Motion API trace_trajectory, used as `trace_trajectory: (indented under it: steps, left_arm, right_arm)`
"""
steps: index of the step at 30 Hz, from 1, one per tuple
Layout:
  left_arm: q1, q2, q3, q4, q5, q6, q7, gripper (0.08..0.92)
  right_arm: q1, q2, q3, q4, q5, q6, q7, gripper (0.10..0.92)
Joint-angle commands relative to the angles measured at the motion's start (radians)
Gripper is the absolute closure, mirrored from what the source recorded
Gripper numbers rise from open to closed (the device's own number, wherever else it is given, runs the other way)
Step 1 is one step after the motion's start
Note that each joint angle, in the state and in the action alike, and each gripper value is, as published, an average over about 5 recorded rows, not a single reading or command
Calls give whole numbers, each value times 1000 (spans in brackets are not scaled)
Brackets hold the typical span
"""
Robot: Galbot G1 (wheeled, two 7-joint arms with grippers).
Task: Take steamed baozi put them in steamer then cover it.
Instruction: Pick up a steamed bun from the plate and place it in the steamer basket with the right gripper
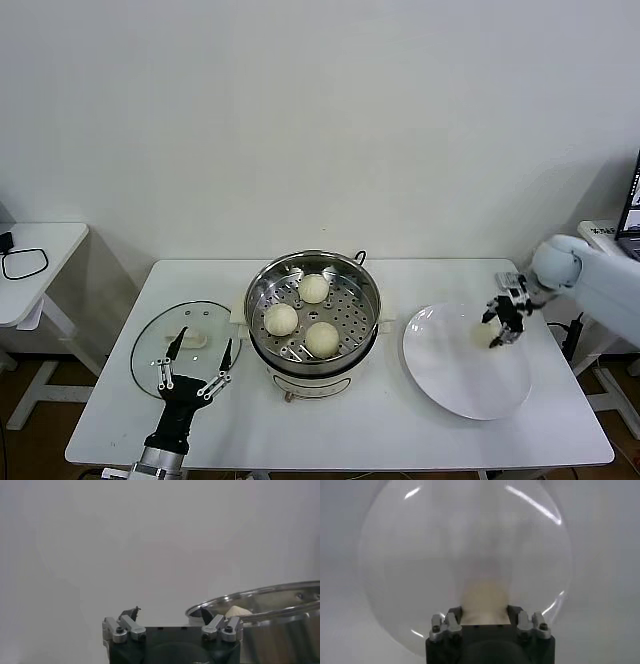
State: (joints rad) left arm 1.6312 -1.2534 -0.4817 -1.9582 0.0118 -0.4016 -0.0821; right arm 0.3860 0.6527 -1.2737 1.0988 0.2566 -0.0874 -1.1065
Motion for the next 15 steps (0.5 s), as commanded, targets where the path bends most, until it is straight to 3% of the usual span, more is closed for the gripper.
trace_trajectory:
  steps: [1, 7, 15]
  left_arm:
    - [-5, 1, 11, -1, -1, 4, 2, 177]
    - [-6, 1, 22, -3, 1, 8, 2, 177]
    - [-8, 5, 25, -4, 2, 7, 3, 177]
  right_arm:
    - [457, 119, -261, 149, 290, -51, -81, 426]
    - [569, 266, -312, 258, 471, -111, -42, 423]
    - [554, 427, -327, 276, 529, -148, -7, 423]
